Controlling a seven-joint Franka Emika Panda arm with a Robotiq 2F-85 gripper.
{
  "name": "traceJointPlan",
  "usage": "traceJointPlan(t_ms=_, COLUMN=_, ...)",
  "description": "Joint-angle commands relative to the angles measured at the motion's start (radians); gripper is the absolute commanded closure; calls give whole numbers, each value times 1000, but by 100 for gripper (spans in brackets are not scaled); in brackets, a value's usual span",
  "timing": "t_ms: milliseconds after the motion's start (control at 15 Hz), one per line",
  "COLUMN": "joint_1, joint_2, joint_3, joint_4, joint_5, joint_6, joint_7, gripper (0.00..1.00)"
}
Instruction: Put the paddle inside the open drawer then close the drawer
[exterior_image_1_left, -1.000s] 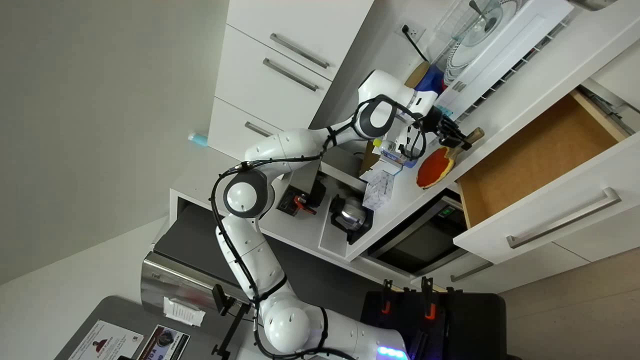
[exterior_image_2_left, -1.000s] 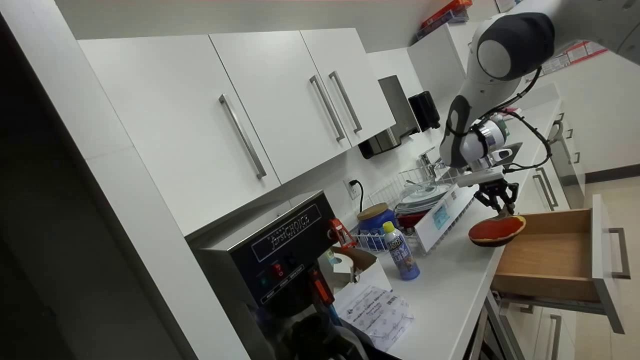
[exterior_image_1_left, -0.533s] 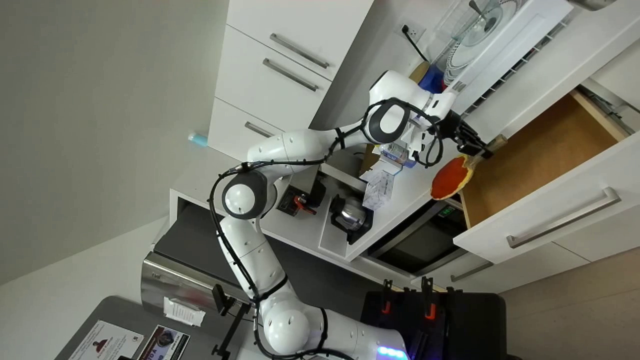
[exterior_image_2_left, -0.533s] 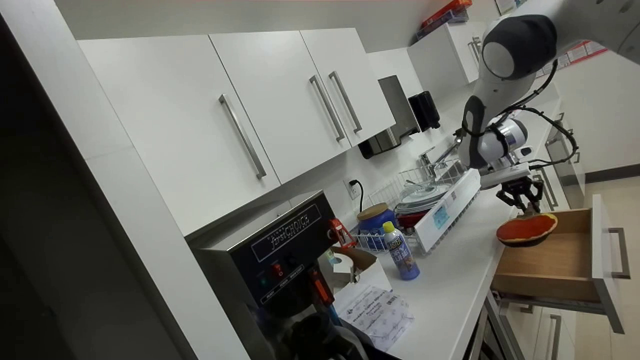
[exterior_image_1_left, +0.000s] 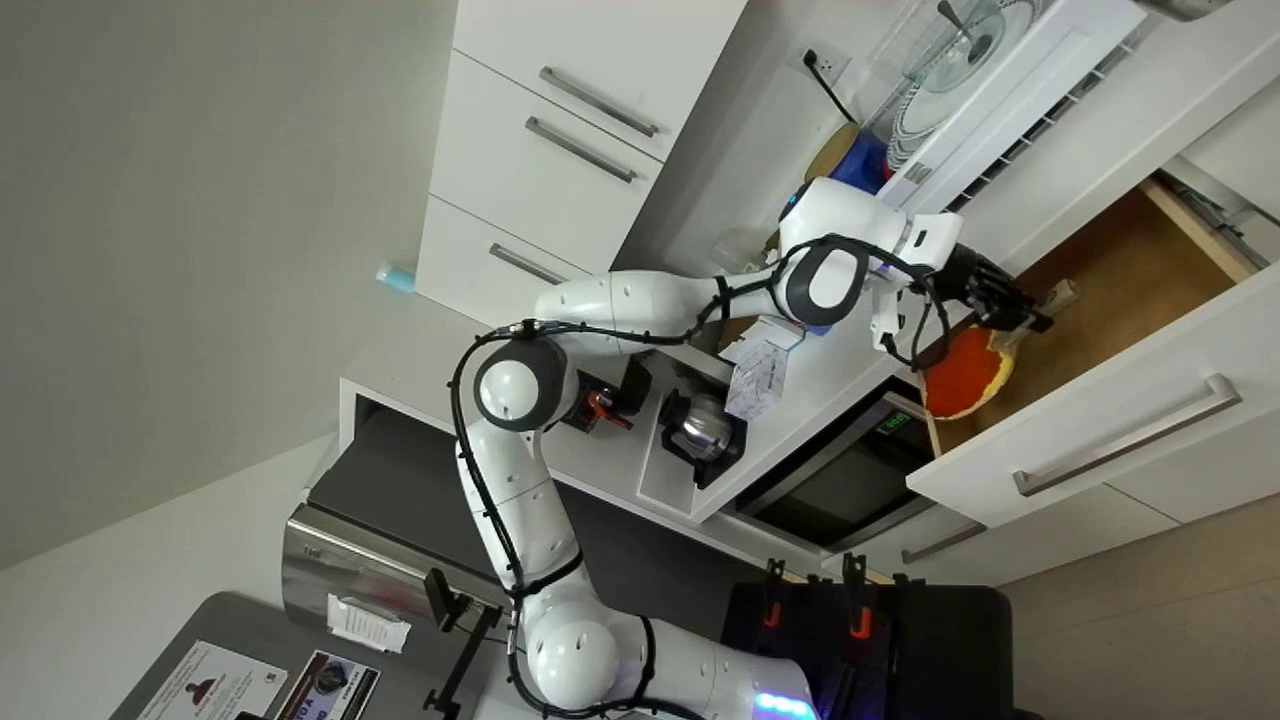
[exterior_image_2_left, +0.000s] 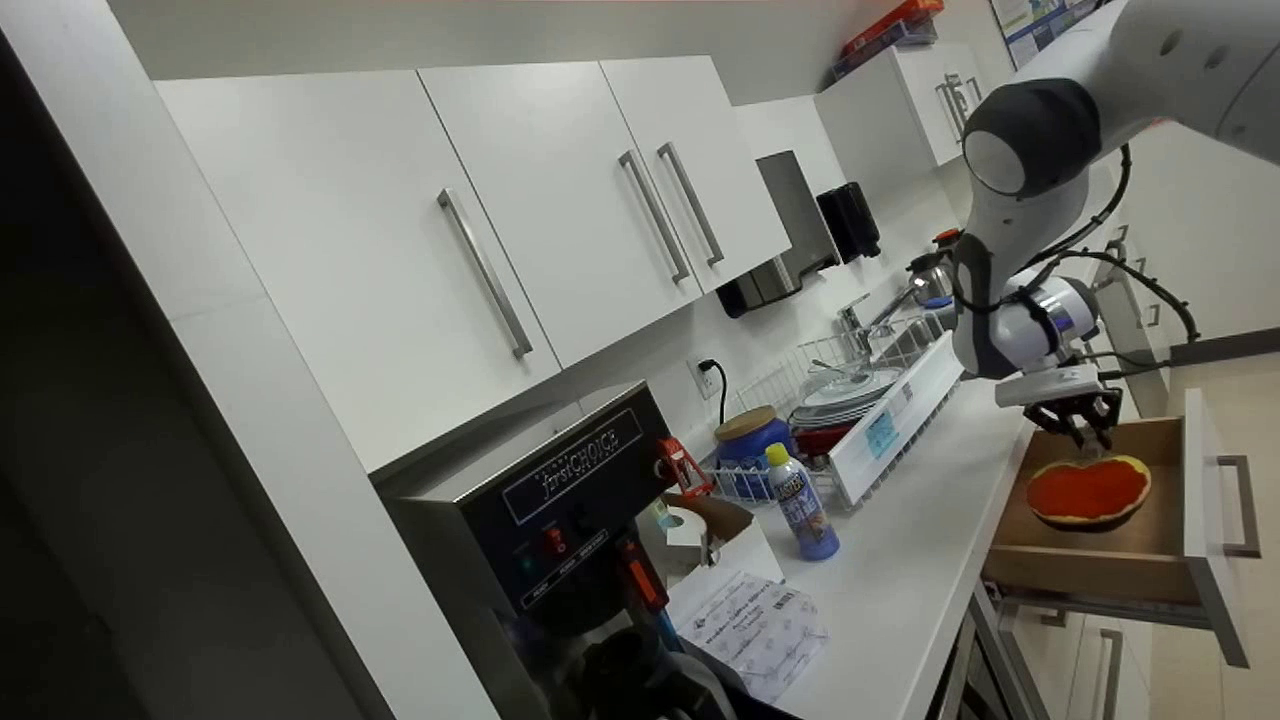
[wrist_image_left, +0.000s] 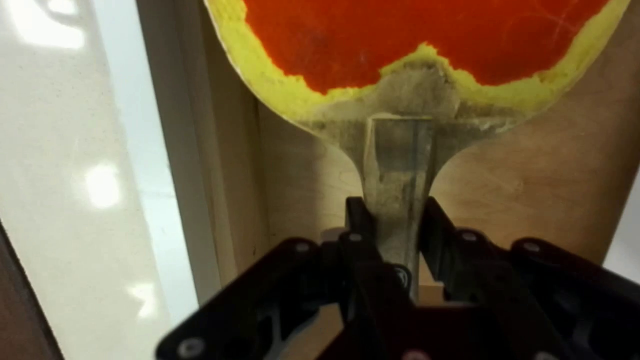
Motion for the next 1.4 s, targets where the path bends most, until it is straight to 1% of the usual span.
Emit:
traceJointPlan(t_ms=0, joint_1=-1, joint_2=63, joint_3=5, joint_4=21, joint_5=53, joint_6=64, joint_7=28, gripper=93)
traceJointPlan(t_ms=467, joint_1=3, joint_2=167, joint_3=21, joint_4=77, joint_5=144, joint_6=118, joint_7=66, gripper=93)
traceJointPlan(t_ms=600, joint_1=4, joint_2=188, joint_3=19, joint_4=103, joint_5=158, joint_6=118, joint_7=78, gripper=93)
traceJointPlan(t_ms=867, joint_1=9, joint_2=228, joint_3=17, joint_4=164, joint_5=149, joint_6=90, joint_7=102, gripper=93)
traceJointPlan(t_ms=1067, joint_1=14, joint_2=244, joint_3=16, joint_4=185, joint_5=142, joint_6=83, joint_7=97, gripper=93)
traceJointPlan(t_ms=1133, joint_1=14, joint_2=240, joint_3=16, joint_4=181, joint_5=140, joint_6=82, joint_7=92, gripper=45)
traceJointPlan(t_ms=1200, joint_1=16, joint_2=238, joint_3=16, joint_4=177, joint_5=139, joint_6=86, joint_7=89, gripper=45)
traceJointPlan(t_ms=1333, joint_1=16, joint_2=215, joint_3=18, joint_4=152, joint_5=138, joint_6=98, joint_7=74, gripper=31)
